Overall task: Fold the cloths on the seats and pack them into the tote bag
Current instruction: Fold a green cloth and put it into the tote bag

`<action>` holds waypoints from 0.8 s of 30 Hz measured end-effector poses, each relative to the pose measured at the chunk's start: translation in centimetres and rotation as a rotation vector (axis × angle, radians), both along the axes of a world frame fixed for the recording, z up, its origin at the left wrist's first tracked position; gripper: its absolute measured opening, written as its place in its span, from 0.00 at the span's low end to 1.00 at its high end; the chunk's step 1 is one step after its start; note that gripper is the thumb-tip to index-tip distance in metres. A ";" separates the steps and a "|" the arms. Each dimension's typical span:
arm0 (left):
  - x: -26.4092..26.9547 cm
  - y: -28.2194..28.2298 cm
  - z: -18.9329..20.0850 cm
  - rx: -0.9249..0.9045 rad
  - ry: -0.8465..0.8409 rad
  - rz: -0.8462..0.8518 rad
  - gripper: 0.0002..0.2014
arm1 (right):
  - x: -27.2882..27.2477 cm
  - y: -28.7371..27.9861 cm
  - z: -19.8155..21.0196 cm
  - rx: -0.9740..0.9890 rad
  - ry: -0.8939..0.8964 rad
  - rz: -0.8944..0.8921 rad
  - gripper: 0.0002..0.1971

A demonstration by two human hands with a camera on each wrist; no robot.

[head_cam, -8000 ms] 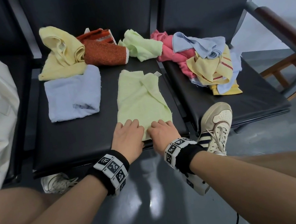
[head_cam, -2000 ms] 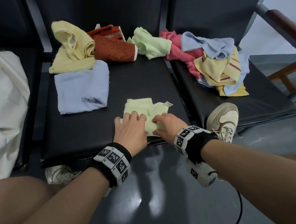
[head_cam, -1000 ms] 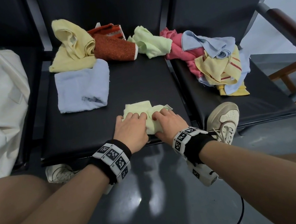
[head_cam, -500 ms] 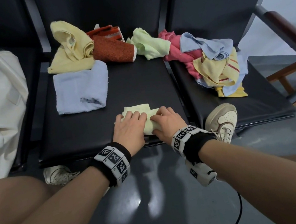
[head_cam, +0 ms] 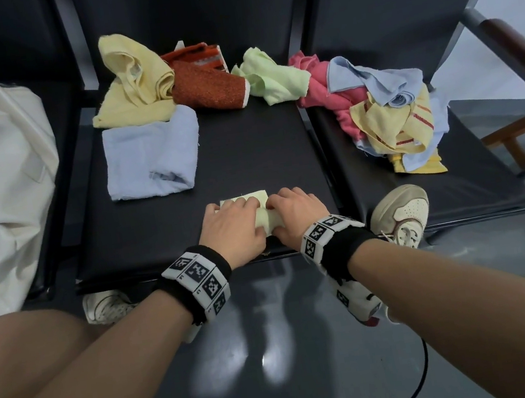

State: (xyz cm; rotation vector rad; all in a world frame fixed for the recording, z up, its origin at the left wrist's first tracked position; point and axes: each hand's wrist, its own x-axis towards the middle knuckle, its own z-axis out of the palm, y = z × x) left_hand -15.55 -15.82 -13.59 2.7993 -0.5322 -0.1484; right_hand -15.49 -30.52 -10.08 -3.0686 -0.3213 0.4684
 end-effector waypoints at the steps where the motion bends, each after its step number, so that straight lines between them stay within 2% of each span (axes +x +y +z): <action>1: -0.2 0.0 -0.1 -0.012 -0.035 0.001 0.24 | 0.2 0.1 0.1 0.002 0.014 -0.005 0.22; 5: -0.9 -0.4 -0.7 0.020 -0.132 -0.039 0.34 | 0.5 0.0 0.3 0.025 0.060 -0.037 0.22; 9: -1.0 -0.5 -1.2 0.084 -0.144 -0.037 0.35 | 0.7 0.0 0.5 0.020 0.107 -0.015 0.21; 14: -0.8 -0.5 -1.0 0.143 -0.127 -0.032 0.32 | 0.7 -0.1 0.5 0.035 0.132 -0.001 0.18; 17: -0.6 -0.6 -0.9 0.156 -0.116 -0.027 0.26 | 0.6 -0.1 0.3 0.028 0.070 0.004 0.18; 21: 0.0 -0.6 -0.6 0.139 -0.074 -0.021 0.23 | -0.1 0.1 -0.1 -0.017 -0.133 0.089 0.24; 24: 0.8 -0.6 -0.2 0.081 0.012 -0.007 0.17 | -0.7 0.2 -0.6 -0.049 -0.179 0.138 0.31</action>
